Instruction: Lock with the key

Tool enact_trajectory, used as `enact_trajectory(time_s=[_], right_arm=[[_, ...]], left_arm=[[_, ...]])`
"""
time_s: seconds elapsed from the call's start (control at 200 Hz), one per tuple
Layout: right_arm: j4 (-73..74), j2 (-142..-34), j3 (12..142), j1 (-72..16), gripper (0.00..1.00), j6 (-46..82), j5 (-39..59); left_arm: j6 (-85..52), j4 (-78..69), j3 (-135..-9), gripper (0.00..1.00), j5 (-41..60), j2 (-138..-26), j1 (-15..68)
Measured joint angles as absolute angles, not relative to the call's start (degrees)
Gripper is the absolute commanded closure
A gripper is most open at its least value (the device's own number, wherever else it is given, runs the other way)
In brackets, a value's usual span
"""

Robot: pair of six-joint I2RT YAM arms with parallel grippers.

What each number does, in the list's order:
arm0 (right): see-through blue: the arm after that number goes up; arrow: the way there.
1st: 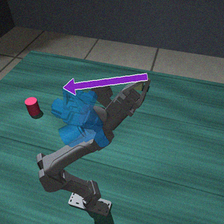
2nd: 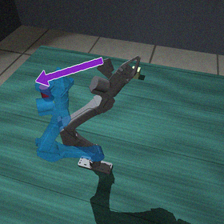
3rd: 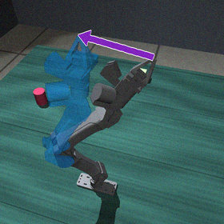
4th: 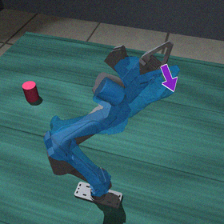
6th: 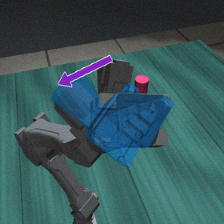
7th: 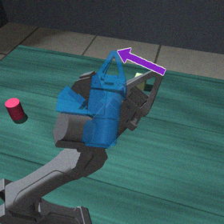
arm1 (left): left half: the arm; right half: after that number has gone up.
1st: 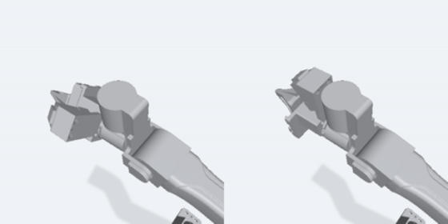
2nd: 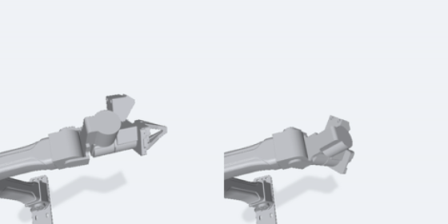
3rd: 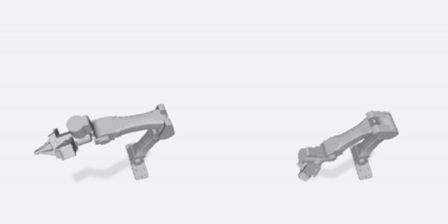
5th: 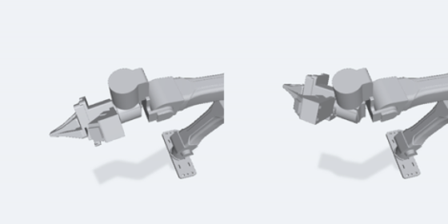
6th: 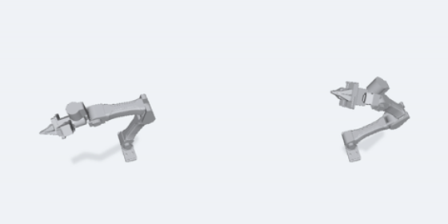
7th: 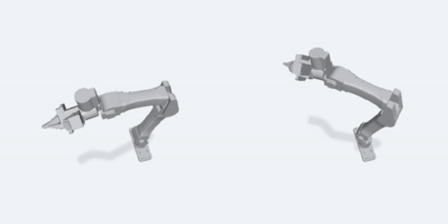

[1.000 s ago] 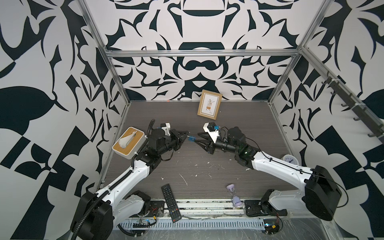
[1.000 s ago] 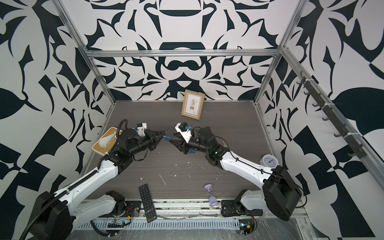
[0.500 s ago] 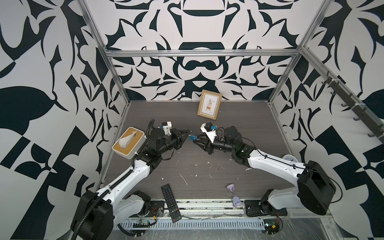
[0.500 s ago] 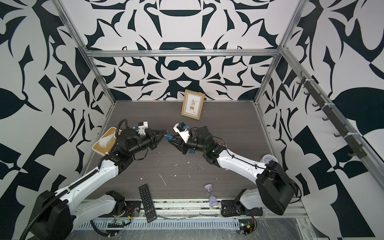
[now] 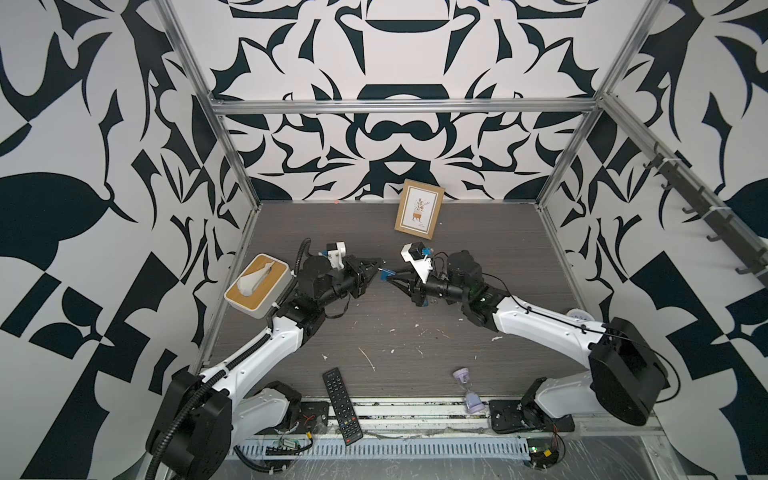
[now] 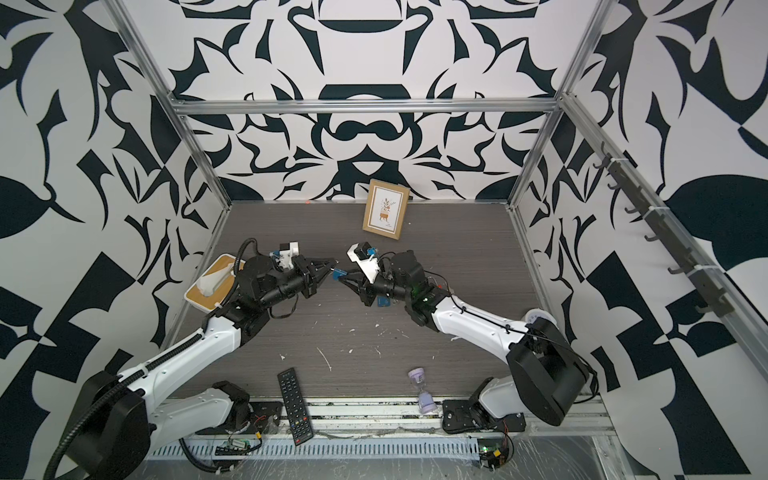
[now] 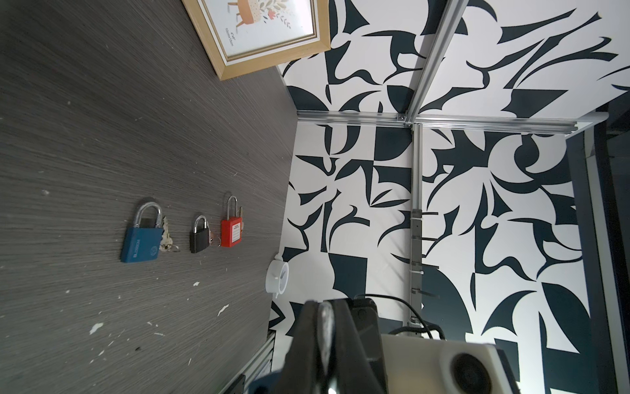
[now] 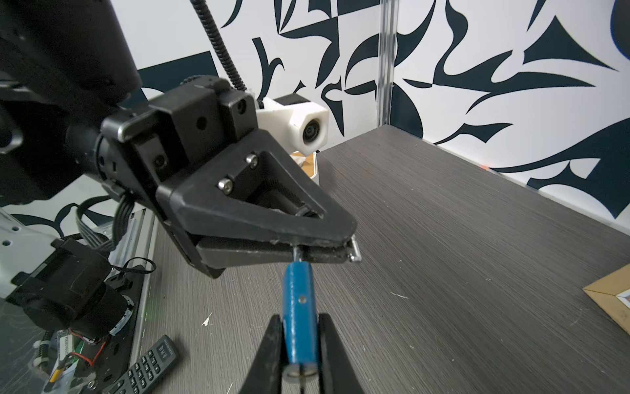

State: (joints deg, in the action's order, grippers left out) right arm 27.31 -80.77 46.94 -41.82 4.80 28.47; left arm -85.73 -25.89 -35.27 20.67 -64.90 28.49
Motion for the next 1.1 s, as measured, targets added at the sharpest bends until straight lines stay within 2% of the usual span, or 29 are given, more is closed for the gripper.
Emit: enact_trajectory(time_s=[0.115,0.135,0.165,0.205,0.23,0.255,0.41,0.705,0.94,1.1], right_arm=[[27.4,-81.4,47.0,-41.4,1.0,6.0,28.9],[27.4,-81.5,47.0,-41.3,1.0,6.4,29.0],[27.5,-81.7,47.0,-41.1,1.0,7.1,29.3],[27.7,-81.9,47.0,-40.9,1.0,8.1,29.5],[27.7,-82.0,47.0,-40.6,1.0,9.0,29.6],[27.6,-82.0,47.0,-40.3,1.0,10.0,29.8],[23.8,-82.0,47.4,-36.4,1.0,17.1,31.4],[8.2,-75.9,47.8,-31.1,1.0,25.1,30.3],[-3.6,-74.0,49.8,-29.3,1.0,27.2,26.6],[-8.1,-75.4,51.7,-27.3,1.0,29.0,28.9]], left_arm=[[-86.1,-26.9,-35.1,1.0,20.6,-66.0,28.4],[-86.1,-27.0,-35.1,0.86,20.7,-66.2,28.4],[-86.0,-27.2,-35.1,0.56,20.7,-66.4,28.3],[-85.2,-27.5,-35.1,0.23,20.8,-66.6,28.3],[-84.0,-27.0,-35.3,0.07,20.9,-66.6,28.1],[-82.6,-26.2,-35.7,0.0,21.1,-66.6,27.9],[-68.9,-16.7,-42.7,0.0,20.3,-66.7,27.2],[-39.9,-3.9,-51.9,0.01,10.4,-67.8,27.0],[-33.8,2.2,-51.1,0.0,2.9,-68.7,27.1],[-30.7,0.8,-47.0,0.03,4.8,-67.0,27.1]])
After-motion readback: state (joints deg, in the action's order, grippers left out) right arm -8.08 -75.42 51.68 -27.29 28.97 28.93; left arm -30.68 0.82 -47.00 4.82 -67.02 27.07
